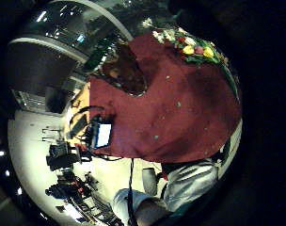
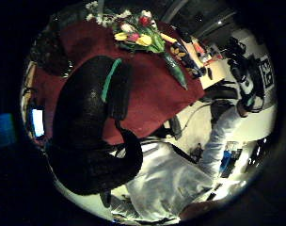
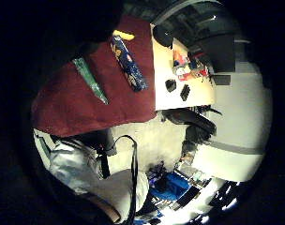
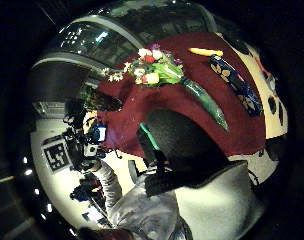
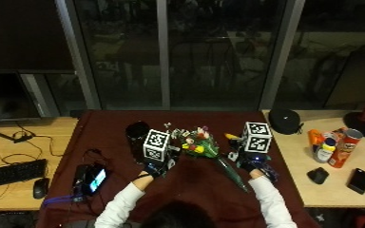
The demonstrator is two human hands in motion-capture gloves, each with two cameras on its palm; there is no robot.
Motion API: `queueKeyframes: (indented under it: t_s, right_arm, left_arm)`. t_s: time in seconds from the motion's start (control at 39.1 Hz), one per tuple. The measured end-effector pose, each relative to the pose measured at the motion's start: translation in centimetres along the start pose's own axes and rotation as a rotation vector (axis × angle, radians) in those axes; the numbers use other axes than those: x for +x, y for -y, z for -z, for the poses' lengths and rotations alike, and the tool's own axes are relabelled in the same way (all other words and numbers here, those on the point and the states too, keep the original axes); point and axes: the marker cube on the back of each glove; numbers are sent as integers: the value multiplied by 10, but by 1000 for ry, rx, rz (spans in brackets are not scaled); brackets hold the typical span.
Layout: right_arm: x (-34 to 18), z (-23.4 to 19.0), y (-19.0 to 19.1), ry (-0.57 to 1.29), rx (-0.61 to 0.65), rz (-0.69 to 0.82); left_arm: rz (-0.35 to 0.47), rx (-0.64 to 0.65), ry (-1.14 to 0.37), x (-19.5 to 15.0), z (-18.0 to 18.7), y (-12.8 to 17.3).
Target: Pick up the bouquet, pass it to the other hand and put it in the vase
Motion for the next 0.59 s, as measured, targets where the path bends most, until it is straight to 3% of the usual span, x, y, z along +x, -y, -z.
queueKeyframes:
  t_s: [0.26,0.46,0.59]
  right_arm:
    - [22,-37,41,91,-105,-161]
    - [27,-109,75,87,-138,-223]
    - [32,-178,95,162,-256,-253]
  left_arm:
    - [-60,26,-105,1,14,-7]
    - [-104,-26,-205,1,9,-11]
    - [-128,-88,-247,1,0,-10]
